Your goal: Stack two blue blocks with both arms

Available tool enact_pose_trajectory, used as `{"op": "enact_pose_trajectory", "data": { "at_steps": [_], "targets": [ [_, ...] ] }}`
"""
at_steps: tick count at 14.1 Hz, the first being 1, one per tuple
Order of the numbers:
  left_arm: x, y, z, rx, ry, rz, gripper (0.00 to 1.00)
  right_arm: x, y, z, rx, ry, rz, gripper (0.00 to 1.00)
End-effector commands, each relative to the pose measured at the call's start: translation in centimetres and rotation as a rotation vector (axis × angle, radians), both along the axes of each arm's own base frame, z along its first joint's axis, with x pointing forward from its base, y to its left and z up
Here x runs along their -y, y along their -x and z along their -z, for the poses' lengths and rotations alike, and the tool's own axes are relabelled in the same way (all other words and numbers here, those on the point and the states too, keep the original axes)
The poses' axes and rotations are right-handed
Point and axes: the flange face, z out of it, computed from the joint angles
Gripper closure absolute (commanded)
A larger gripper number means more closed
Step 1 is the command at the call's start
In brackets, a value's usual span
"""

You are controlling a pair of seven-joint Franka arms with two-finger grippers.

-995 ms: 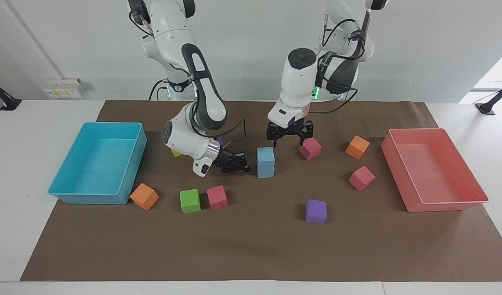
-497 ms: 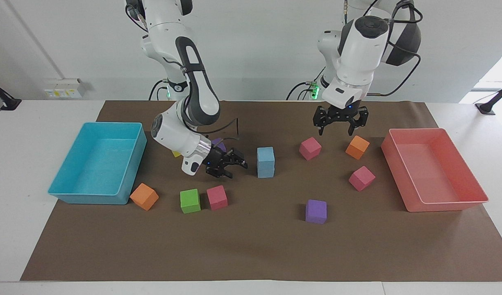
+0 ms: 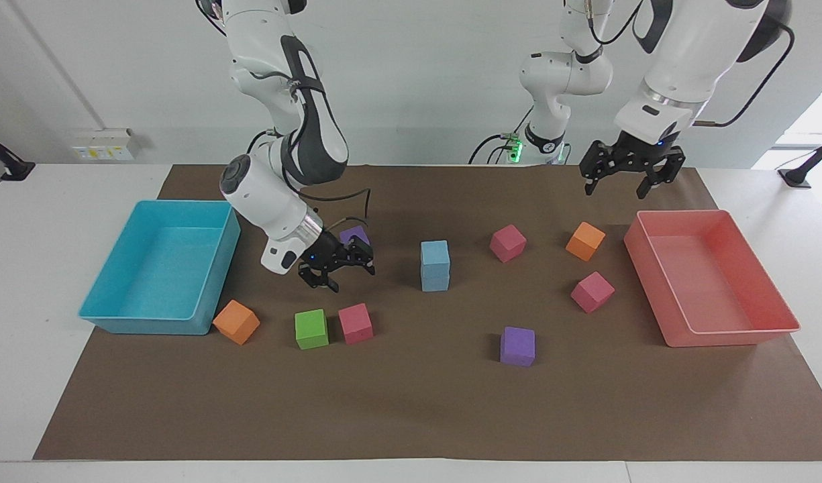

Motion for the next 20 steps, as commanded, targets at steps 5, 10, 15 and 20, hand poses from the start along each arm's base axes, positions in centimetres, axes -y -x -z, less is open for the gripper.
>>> {"op": "enact_pose_trajectory", "data": {
  "at_steps": [5, 10, 15, 20],
  "targets": [
    [-3.4, 1.3, -1.7, -0.05, 0.006, 0.016, 0.0, 5.8, -0.4, -6.4, -0.199, 0.194, 0.186, 0.0],
    [-3.8, 1.9, -1.3, -0.083, -0.006, 0.013, 0.0, 11.9, 0.0, -7.4, -0.24, 0.297, 0.326, 0.0],
    [-4.5, 1.6, -1.4, -0.062, -0.003, -0.007, 0.0, 17.5, 1.1, -11.1, -0.192, 0.349, 0.391, 0.0],
    [-4.5, 1.6, -1.4, -0.064, -0.003, -0.009, 0.0, 19.5, 3.2, -17.0, -0.113, 0.394, 0.407, 0.0]
  ]
}}
